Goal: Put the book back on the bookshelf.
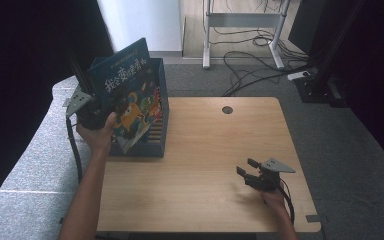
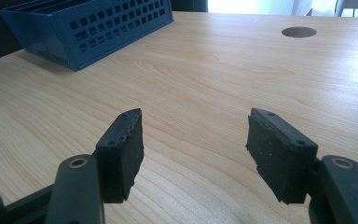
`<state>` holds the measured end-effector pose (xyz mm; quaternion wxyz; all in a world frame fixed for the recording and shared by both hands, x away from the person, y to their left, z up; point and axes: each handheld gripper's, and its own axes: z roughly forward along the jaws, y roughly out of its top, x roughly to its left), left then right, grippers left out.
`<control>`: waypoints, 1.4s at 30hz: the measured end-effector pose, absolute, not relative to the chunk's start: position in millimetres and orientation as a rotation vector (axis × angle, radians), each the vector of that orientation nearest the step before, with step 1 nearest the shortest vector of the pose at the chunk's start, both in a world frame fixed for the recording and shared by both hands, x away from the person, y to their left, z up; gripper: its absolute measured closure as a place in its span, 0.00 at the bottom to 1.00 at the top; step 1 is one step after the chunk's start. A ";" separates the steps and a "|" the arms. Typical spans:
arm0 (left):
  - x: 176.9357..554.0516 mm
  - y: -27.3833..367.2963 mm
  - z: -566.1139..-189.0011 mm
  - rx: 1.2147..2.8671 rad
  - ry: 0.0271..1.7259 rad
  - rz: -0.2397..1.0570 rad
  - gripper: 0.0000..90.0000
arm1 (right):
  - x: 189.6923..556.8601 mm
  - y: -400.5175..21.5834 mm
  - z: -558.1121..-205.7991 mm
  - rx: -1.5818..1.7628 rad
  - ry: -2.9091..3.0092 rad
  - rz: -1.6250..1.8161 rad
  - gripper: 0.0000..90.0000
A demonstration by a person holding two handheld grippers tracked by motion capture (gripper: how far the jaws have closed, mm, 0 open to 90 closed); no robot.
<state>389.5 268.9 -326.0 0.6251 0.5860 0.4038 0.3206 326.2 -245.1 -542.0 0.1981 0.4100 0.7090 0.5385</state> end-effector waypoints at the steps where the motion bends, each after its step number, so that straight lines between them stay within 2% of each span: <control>1: 389.5 268.9 -326.0 1.345 0.927 0.736 0.92 | 326.2 -245.0 -542.0 1.147 1.984 1.507 0.39; 17: 392.7 272.1 -328.9 1.339 0.951 0.779 0.92 | 326.1 -244.5 -542.3 1.145 1.987 1.503 0.39; 42: 422.9 255.5 -348.6 1.331 1.016 0.815 0.92 | 326.4 -247.3 -542.3 1.157 1.987 1.480 0.39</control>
